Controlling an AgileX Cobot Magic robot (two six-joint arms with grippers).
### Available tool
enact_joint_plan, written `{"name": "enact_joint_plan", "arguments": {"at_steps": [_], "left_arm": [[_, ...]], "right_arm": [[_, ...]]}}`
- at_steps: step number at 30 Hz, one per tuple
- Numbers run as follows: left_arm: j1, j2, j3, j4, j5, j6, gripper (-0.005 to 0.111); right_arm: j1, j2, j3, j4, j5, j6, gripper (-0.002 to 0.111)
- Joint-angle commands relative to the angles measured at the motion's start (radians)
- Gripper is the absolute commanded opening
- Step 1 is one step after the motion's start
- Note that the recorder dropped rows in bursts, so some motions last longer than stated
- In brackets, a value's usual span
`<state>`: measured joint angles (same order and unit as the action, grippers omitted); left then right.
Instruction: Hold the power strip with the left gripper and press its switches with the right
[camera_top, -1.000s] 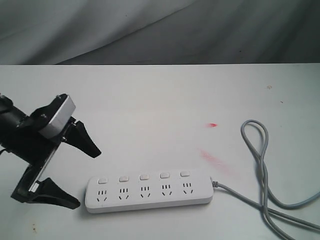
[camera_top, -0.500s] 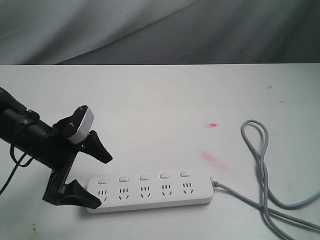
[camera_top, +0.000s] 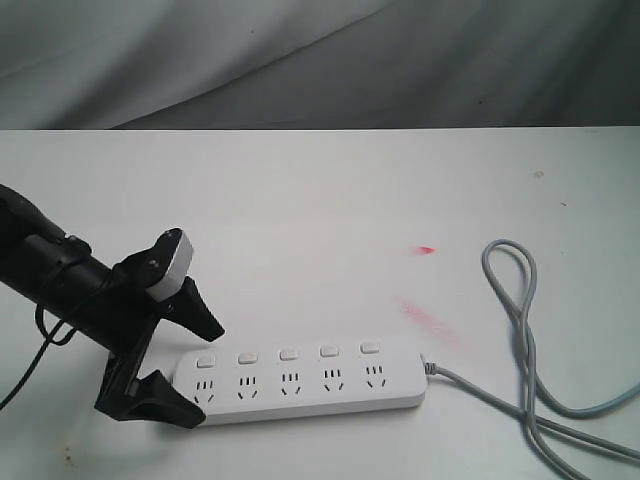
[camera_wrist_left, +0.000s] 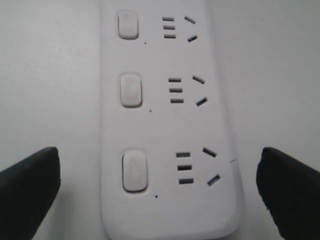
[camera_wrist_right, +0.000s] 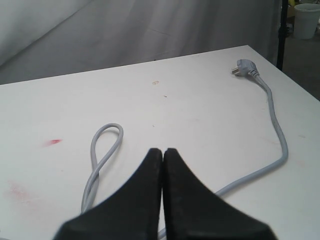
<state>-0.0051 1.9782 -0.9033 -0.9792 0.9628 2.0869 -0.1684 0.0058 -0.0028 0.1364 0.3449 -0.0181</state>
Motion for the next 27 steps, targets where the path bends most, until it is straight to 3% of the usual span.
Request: {"name": "enact_joint_plan", "arguments": {"at_steps": [1,14,16,21,27], "left_arm": [[-0.005,0.012,-0.004,-0.012,-0.002,0.006,0.102],[-0.005,0.025,-0.004,-0.012,-0.022,0.006,0.098],[-0.005,0.025,-0.004,-0.012,-0.022,0.006,0.085],[-0.005,0.025,-0.004,0.009,-0.022,0.006,0.037],[-0.005,0.025,-0.004,0.013,-0.022,0.006,0.009]], "right_arm": [[-0.003,-0.006,0.003,-0.005,-0.008,0.0,0.0],[-0.003,-0.006,0.003,-0.005,-0.008,0.0,0.0],[-0.003,-0.006,0.003,-0.005,-0.008,0.0,0.0],[-0.003,-0.006,0.003,-0.005,-0.008,0.0,0.0],[-0.003,-0.006,0.003,-0.005,-0.008,0.0,0.0]]}}
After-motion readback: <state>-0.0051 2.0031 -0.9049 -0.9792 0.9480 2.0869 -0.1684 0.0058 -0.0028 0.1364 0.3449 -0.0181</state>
